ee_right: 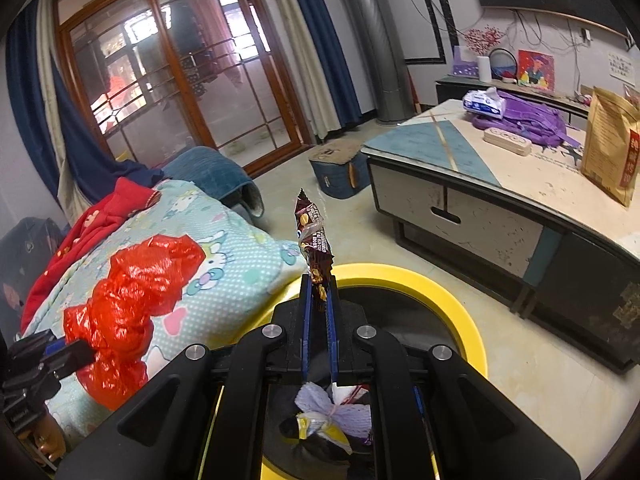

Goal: Collect trash
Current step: 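Carry the red bag and brown wrapper over the yellow bin and open both grippers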

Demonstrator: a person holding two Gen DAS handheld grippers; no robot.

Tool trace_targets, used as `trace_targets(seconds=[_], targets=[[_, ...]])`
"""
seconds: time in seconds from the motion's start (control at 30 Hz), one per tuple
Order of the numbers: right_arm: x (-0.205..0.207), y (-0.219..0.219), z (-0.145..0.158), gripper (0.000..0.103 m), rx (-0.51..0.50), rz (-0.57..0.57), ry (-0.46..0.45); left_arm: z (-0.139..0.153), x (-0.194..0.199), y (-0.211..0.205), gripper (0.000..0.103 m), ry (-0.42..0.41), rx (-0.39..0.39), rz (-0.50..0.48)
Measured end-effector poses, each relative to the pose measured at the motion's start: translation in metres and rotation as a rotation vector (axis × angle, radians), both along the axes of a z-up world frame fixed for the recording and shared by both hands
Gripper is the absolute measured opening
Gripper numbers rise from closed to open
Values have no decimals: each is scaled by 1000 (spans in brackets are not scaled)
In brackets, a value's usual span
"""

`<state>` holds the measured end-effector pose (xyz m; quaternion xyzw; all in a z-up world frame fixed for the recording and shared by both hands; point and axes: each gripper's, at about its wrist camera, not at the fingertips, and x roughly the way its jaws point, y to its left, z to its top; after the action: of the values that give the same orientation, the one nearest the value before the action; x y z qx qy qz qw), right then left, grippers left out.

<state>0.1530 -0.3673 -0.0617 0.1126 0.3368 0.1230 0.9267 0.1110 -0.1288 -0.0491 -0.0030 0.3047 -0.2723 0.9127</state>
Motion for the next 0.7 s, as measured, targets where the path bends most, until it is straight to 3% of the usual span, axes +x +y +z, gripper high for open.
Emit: trace_targets(seconds=[0.7], targets=[[16, -22, -48, 7, 34, -38, 180, -38, 10, -35, 10, 101, 63, -65]])
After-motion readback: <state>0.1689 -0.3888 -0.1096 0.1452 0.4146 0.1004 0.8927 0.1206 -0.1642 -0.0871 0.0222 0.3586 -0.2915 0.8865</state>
